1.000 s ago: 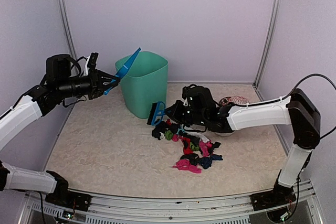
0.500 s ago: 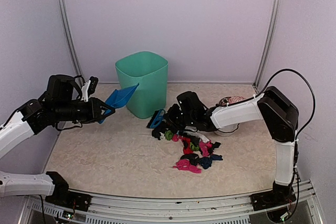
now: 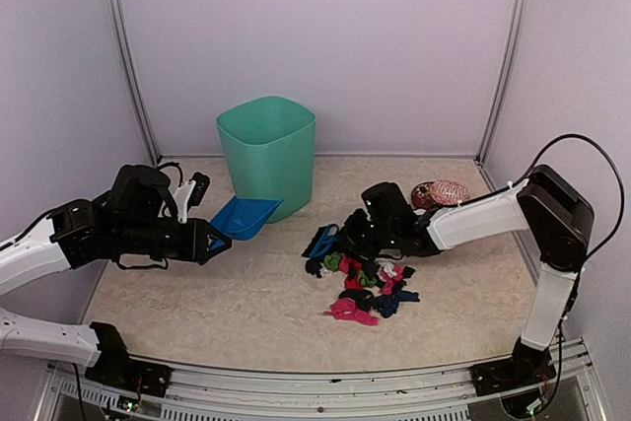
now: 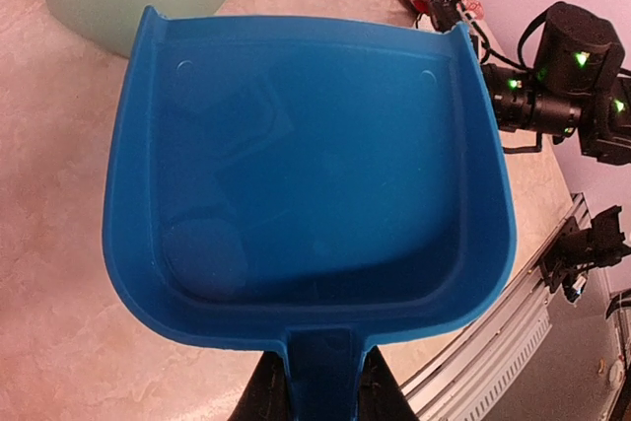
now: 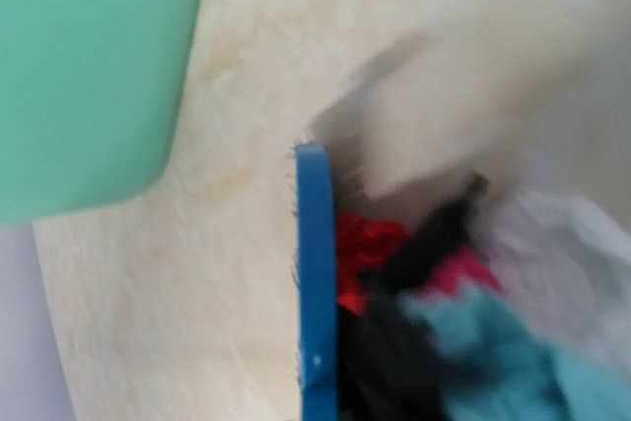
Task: Sweep away the paper scraps from the table
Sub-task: Sweep the paper scraps at the center of the board, then sweep the paper scraps into the dustpan.
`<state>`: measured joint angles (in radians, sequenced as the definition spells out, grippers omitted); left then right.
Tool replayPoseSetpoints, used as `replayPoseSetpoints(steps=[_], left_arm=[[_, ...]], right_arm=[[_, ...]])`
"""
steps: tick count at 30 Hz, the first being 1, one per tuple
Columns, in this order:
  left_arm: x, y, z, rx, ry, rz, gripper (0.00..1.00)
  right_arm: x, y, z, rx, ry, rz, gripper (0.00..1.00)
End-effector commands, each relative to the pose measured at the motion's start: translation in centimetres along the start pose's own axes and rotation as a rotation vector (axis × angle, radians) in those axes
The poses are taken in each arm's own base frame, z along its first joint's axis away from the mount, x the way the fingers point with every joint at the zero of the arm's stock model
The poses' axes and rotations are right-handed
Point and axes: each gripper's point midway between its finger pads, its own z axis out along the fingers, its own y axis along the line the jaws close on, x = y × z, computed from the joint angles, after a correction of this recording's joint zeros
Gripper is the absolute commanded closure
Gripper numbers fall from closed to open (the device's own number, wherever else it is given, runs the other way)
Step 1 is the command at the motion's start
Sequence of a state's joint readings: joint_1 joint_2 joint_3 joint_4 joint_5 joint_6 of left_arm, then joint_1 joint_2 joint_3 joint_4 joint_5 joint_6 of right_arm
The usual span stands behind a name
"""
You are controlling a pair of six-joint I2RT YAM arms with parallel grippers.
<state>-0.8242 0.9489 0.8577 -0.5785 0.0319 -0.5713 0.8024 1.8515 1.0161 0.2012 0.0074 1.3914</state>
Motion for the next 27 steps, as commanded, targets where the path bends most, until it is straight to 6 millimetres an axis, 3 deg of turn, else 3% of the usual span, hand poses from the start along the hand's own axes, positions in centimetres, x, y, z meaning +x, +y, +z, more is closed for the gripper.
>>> replayPoseSetpoints(steps=[1,7,12,15,21,24,27], left_arm=[[1.3,0.4,0.6,-0.057,0.008,0.015,1.00],[3.3,-0.8,1.4,-0.045,0.024,0.044,1.00],[5.2,-0.7,2.5,-0.051,0.052,0.055,1.00],[6.4,-0.9,3.2,-0.034,0.081,0.070,1.00],[9.8,-2.8,3.8,0.000,0.163,0.174,1.00],[11.6,-3.8,3.9,0.010,0.195,0.236,1.00],[13.3,-4.6,4.0,0.022,0.223,0.286,1.00]], right_arm=[[0.2,-1.8,-2.7,0.042,0.024,-0.022,1.00],[-0.5,1.5,-6.8,-0.052,0.007,-0.164,1.00],[-1.6,4.3,-12.1,-0.085,-0.034,-0.312,1.00],[-2.2,4.0,-15.5,-0.042,-0.054,-0.386,1.00],[-3.8,1.6,-21.6,0.078,-0.115,-0.549,1.00],[-3.7,-0.2,-23.4,0.136,-0.104,-0.655,1.00],[-2.7,-2.0,-23.9,0.171,-0.038,-0.773,1.00]])
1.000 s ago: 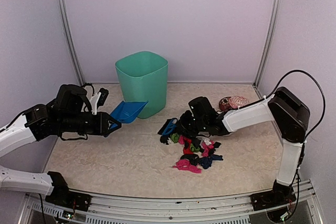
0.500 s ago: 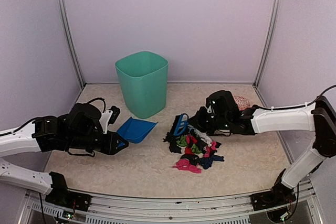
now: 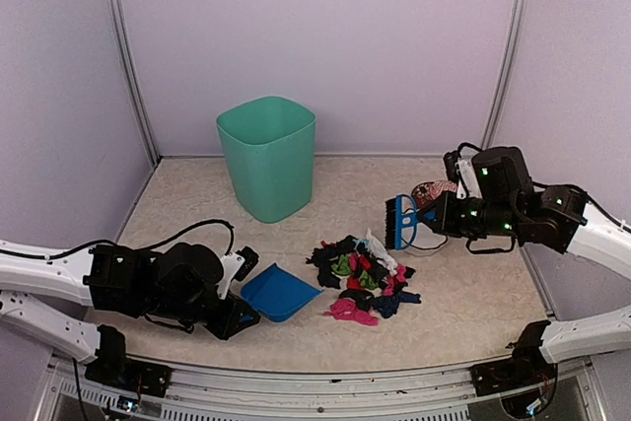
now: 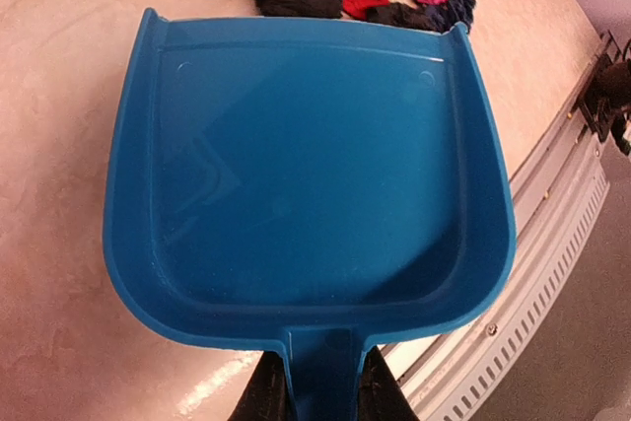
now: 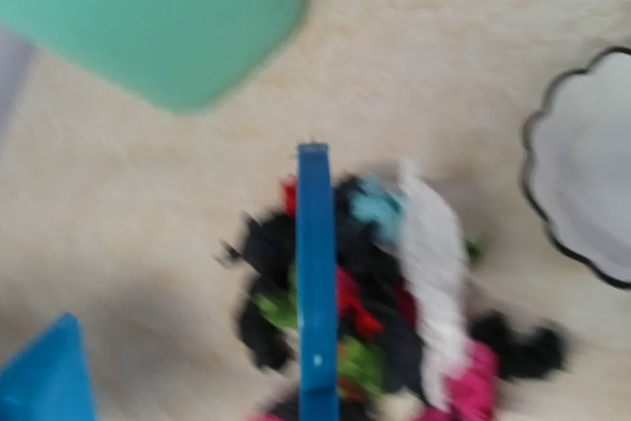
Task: Sweep away the paper scraps from the table
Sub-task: Sweep the paper scraps into the dustpan.
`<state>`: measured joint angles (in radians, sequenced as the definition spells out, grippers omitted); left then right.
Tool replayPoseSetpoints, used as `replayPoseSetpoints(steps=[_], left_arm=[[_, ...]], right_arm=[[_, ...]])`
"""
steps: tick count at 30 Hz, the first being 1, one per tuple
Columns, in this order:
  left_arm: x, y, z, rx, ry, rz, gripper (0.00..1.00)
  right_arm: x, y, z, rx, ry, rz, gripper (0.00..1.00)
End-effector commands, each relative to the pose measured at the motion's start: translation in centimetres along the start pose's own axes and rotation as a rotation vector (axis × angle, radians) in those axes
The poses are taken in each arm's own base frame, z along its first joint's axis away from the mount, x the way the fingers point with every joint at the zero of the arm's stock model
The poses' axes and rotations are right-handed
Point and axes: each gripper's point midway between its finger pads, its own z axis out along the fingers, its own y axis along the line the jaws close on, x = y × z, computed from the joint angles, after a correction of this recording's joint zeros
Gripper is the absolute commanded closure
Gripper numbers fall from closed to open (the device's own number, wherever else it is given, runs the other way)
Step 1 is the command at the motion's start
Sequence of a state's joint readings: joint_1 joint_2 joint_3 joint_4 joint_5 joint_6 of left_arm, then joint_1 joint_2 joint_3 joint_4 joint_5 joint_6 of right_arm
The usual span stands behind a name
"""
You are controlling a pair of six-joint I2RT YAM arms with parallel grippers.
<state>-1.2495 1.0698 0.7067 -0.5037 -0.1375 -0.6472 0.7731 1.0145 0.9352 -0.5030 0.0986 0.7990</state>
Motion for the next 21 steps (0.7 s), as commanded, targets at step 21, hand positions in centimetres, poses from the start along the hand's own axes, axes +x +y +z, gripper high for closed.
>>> replayPoseSetpoints(steps=[21], left_arm=[[7.4,-2.7,3.3,-0.065,0.189,0.241,1.00]], right_arm=[[8.8,-8.1,-2.6,0.495,0.452,-0.449,1.00]])
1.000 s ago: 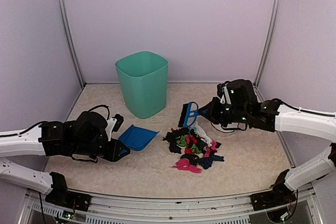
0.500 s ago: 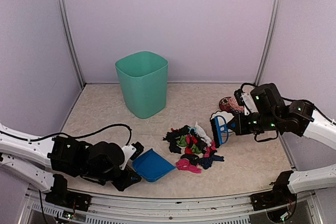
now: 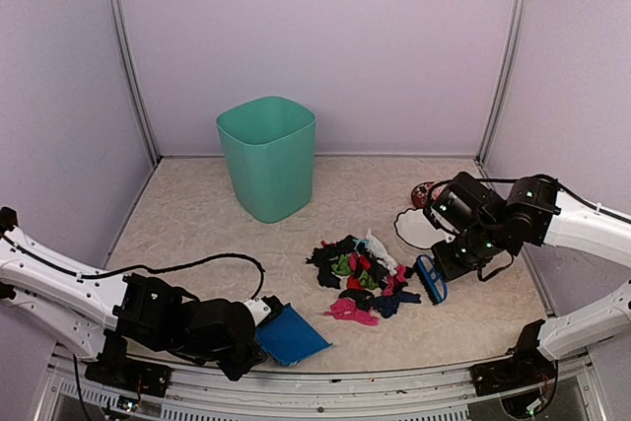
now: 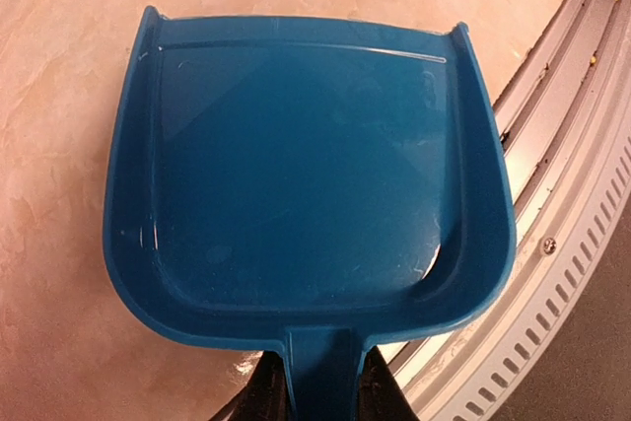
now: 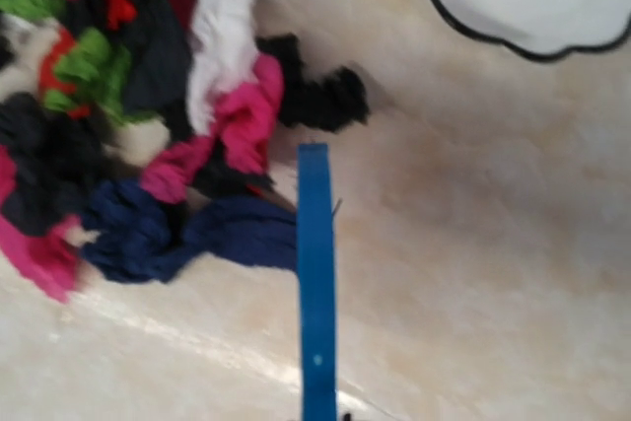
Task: Sweep away the paper scraps from the table
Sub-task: Sweep the paper scraps into the dustpan.
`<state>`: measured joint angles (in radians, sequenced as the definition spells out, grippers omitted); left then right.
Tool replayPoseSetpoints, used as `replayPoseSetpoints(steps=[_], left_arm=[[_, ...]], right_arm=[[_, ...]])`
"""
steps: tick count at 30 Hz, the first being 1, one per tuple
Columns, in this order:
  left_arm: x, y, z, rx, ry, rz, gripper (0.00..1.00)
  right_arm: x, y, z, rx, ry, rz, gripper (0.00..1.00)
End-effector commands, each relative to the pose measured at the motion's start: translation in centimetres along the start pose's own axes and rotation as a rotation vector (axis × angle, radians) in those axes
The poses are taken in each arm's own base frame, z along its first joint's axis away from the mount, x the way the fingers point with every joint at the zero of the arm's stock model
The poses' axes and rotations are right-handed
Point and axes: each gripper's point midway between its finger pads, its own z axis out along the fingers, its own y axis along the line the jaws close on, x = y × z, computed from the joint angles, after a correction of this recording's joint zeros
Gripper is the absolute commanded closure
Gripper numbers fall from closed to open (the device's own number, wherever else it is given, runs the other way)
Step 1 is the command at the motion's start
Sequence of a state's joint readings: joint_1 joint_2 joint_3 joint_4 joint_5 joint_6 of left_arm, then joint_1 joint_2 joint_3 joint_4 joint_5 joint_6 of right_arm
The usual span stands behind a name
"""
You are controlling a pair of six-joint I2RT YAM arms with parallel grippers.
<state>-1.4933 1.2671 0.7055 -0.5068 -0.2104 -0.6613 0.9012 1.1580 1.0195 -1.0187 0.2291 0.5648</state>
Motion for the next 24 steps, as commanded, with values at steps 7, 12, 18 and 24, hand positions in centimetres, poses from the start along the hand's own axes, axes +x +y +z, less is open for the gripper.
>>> replayPoseSetpoints(steps=[7,12,18,24], left_arm=[[0.1,1.4,2.1,-0.043,0.073,0.013,1.00],[-1.7,1.0,2.9,-0.024,0.063,0.040,1.00],[-3.1,0.5,4.8,0.002,0.074,0.068,1.00],[-4.3,-0.1,6.7,0.021,0.102,0.095,1.00]], right_arm=[[0.7,-0.7,1.7,0.153,0.059,-0.028,1.00],[-0.4,-0.5,3.2,0.192,0.037,-0.036,1.00],[-2.1,-1.1,4.5,0.309,0.011,-0.053,1.00],[-3.3,2.0,6.1,0.220,-0.004,-0.105,1.00]])
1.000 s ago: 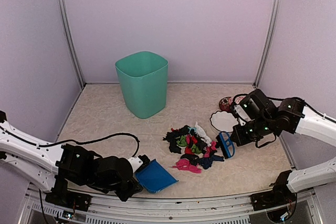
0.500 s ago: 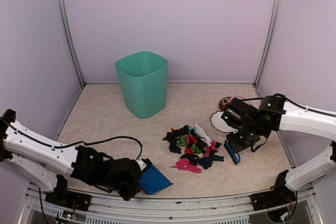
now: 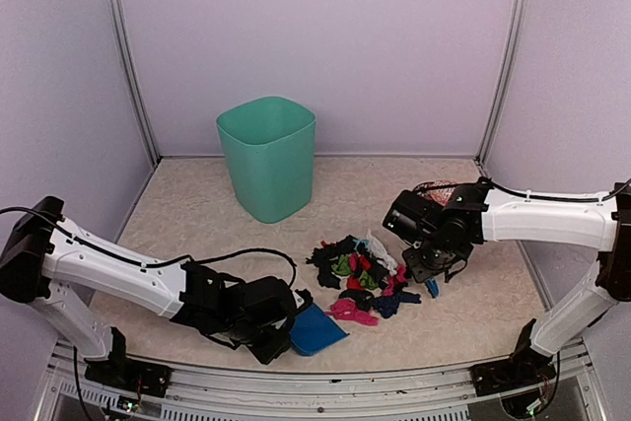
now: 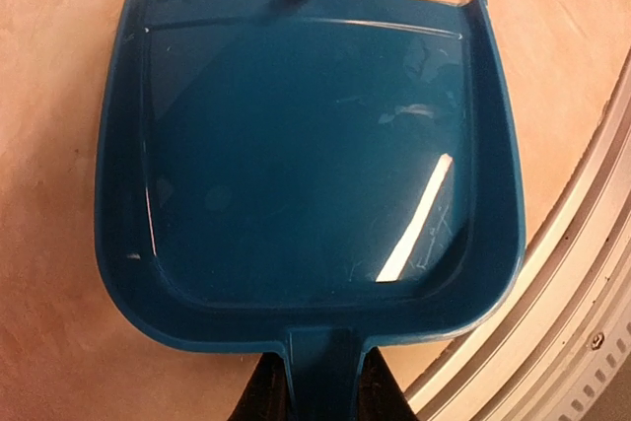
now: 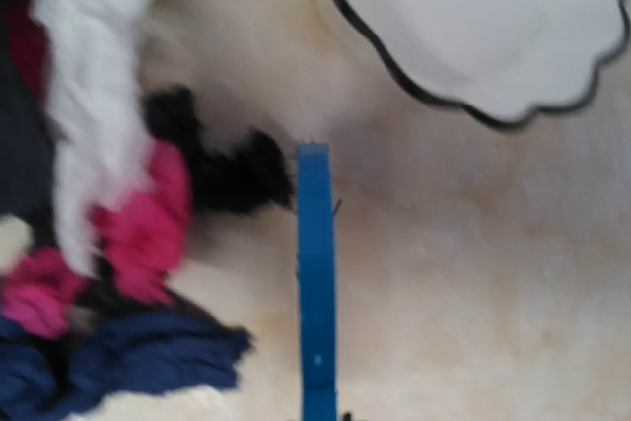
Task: Sweep away the paper scraps from the table
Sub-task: Sweep the paper scraps into the dustpan.
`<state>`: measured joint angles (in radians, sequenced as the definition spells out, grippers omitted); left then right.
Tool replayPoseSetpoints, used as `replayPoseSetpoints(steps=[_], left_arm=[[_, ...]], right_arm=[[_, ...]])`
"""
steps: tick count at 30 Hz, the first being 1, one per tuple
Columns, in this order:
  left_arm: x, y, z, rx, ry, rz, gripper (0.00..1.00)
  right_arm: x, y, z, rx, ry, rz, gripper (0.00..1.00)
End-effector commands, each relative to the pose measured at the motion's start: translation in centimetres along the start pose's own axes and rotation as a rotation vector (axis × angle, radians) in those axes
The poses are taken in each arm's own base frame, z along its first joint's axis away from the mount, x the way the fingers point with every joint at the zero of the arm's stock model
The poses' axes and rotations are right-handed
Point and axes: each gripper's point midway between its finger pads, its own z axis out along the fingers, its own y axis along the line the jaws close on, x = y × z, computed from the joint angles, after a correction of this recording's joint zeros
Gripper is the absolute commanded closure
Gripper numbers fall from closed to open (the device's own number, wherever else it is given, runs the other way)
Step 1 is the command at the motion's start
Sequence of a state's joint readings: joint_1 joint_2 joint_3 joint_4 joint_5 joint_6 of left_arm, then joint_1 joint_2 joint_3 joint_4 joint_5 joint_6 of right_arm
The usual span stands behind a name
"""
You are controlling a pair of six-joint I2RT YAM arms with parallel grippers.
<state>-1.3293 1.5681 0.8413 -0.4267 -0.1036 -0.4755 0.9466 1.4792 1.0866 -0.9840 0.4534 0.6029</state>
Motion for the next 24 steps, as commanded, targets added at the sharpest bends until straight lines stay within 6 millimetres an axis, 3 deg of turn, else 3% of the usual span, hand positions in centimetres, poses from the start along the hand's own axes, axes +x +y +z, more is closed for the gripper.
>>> replayPoseSetpoints(steps=[1,10,18,24], left_arm=[[-1.9,-1.3,1.0,0.049,-0.003,0.049,1.00],[-3.8,-1.9,2.6,0.057,-0.008,0.056,1.00],[-4.7,-1.1,3.7,0.033,-0.017,0.006,1.00],[-4.6,-0.2,4.4,-0.004,-0.024,-0.032,1.00]], right_arm=[[-2.4,3.0,-0.7,-0.070,-0.081,-0.030,1.00],[-3.6,8.2,-2.1,-0.182,-0.112,-0.092,1.00],[-3.3,12.8,-3.6,-0.264,-0.123,-0.142,1.00],[-2.8,14.8,-4.5,-0.265,-0.125,-0.190,1.00]])
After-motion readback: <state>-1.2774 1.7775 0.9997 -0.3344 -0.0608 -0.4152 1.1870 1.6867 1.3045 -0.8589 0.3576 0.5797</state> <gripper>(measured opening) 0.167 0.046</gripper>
